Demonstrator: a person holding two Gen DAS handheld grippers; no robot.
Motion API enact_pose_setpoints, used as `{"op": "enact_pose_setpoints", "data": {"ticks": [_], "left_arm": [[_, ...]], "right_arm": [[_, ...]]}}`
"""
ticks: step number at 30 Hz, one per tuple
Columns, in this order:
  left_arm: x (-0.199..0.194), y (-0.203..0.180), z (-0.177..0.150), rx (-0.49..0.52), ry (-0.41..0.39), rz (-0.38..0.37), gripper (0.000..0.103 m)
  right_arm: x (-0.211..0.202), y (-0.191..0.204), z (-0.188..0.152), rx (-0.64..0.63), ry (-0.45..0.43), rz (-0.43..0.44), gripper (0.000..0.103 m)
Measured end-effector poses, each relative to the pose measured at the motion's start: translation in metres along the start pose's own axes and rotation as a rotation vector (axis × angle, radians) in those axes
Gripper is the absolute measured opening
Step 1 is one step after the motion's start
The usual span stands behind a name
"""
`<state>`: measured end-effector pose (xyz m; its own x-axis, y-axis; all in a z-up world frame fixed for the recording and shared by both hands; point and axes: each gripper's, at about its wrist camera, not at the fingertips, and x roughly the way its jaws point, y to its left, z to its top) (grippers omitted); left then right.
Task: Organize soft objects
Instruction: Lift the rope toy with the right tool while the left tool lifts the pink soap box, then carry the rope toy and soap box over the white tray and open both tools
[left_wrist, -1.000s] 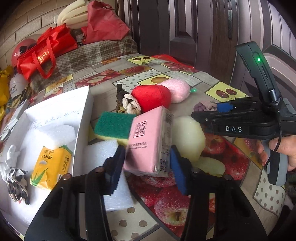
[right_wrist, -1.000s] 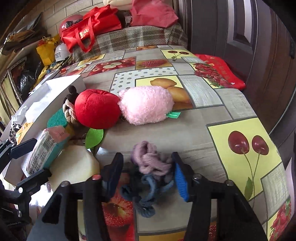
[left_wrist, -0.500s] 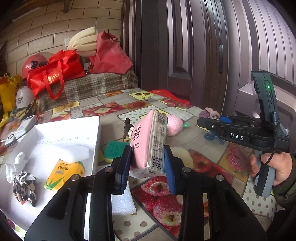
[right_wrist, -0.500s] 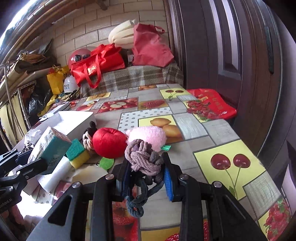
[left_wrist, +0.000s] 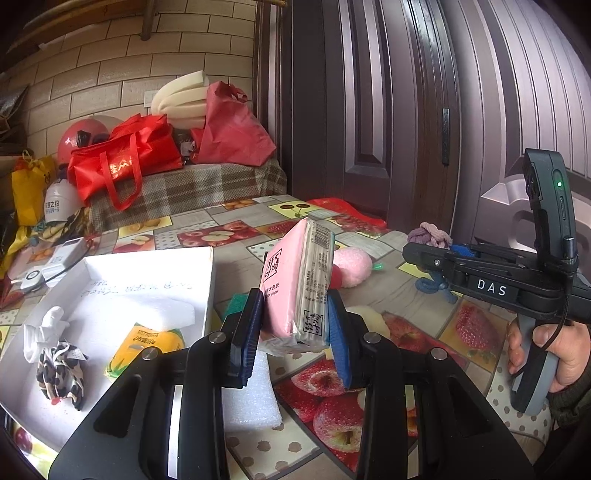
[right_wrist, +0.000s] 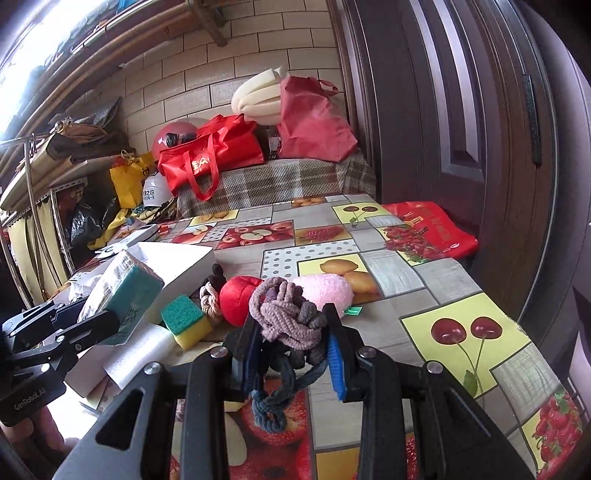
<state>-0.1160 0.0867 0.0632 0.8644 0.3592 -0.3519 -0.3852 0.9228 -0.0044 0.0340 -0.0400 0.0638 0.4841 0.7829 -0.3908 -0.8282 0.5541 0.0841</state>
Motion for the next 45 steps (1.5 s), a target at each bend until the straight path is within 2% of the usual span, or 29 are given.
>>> {"op": "enact_pose_setpoints", "data": {"ticks": [5,14,24,33,39,45], "left_arm": [[-0.006,0.006,-0.001,-0.002,-0.024,0.034,0.033],[-0.019,0.033,-0.006,-0.014,-0.045,0.106,0.034],[-0.032,0.105,-0.015,-0.093,-0.049,0.262,0.034],[-0.040,0.169,-0.023,-0.166,-0.037,0.392,0.034],[-0.034,0.179,-0.023,-0.180,-0.022,0.409,0.034],[-0.023,0.193,-0.021,-0.213,0.005,0.407,0.034]], "right_arm": [[-0.013,0.022,-0.002,-0.040,-0.060,0.025,0.032],[-0.012,0.062,-0.006,-0.113,-0.059,0.095,0.032],[0.013,0.111,-0.010,-0.205,-0.023,0.172,0.032],[0.025,0.170,-0.012,-0.333,-0.073,0.245,0.032],[0.042,0.201,-0.010,-0.387,-0.054,0.295,0.032],[0.062,0.223,-0.009,-0.437,0.001,0.332,0.032]]}}
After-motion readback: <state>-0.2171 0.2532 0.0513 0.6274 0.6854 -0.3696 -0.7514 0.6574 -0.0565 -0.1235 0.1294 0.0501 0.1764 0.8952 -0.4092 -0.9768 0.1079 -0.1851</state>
